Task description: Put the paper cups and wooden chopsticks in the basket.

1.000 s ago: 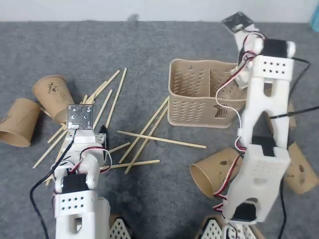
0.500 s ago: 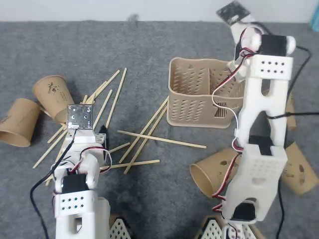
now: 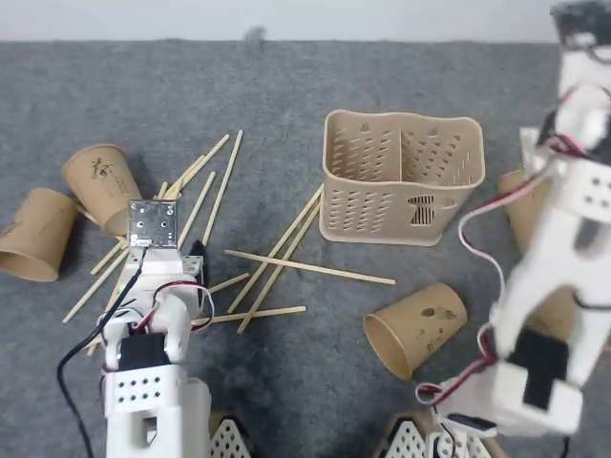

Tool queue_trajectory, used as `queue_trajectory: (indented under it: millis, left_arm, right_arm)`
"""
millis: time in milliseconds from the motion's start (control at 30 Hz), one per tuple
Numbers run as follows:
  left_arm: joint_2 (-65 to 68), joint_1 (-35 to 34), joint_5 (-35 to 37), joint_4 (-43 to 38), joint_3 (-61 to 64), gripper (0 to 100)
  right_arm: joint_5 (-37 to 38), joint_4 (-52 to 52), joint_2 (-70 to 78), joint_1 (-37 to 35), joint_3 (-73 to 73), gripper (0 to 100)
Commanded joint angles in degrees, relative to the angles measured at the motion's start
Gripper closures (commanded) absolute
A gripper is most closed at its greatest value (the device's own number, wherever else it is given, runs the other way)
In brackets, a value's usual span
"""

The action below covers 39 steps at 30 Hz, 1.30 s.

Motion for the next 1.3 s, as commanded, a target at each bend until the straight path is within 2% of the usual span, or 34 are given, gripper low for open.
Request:
queue_trajectory:
  millis: [0, 167, 433, 533, 733, 967, 1133, 1267]
  left_arm:
    - [-0.79, -0.18, -0.53, -1.41, -0.13, 86]
    - [-0.79, -0.18, -0.53, -1.32, -0.13, 86]
    - [-0.79, -0.18, -0.53, -1.23, -0.13, 86]
    - [-0.79, -0.26, -0.53, -1.23, -0.04, 86]
    - [-0.79, -0.26, -0.53, -1.32, 0.22, 86]
    - [-0.79, -0.26, -0.53, -1.41, 0.22, 86]
    - [-0.79, -0.26, -0.53, -1.41, 0.22, 86]
    - [-0.79, -0.26, -0.53, -1.41, 0.22, 86]
  right_arm:
    - [-0.79, 2.24, -8.22, 3.47, 11.78, 86.8]
    - [2.99, 0.22, -7.87, 6.64, 24.53, 99.1]
    - [3.78, -10.95, 3.47, 11.47, 32.18, 99.1]
    - [7.12, -11.91, 8.66, 13.14, 32.09, 99.1]
    - [14.68, -11.12, 13.85, 19.56, 30.51, 99.1]
    - [22.77, -7.25, 12.53, 28.0, 27.25, 99.1]
    - [27.43, -2.07, 11.47, 32.31, 22.95, 99.1]
    - [28.4, -0.04, 11.38, 34.24, 18.9, 99.1]
